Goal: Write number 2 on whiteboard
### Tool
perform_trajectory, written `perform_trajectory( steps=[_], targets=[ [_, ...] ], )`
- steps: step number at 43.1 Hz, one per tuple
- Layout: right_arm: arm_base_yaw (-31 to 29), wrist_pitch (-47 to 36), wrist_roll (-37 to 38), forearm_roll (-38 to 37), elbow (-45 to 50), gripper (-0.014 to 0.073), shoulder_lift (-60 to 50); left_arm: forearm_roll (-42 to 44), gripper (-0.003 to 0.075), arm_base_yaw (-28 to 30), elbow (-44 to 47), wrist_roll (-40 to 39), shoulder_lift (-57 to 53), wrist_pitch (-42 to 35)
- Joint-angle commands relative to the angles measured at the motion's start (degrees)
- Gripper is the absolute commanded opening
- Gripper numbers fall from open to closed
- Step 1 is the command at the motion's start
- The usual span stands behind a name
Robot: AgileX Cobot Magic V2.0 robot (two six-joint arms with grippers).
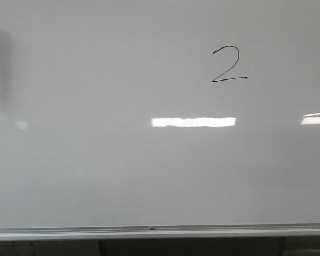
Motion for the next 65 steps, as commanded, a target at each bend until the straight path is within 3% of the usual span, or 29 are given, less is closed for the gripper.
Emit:
perform_trajectory(
  steps=[1, 65],
  targets=[
    [-0.4, -7.5, 0.0, 0.45, 0.21, -0.0066, -1.0, -0.2, -0.002, -0.36, 1.99, 0.03, -1.54, -4.63],
    [-0.4, -6.4, 0.0, 4.16, 0.28, -0.0066, -1.0, -0.2, -0.002, -0.36, 1.99, 0.03, -1.54, -4.63]
  ],
)
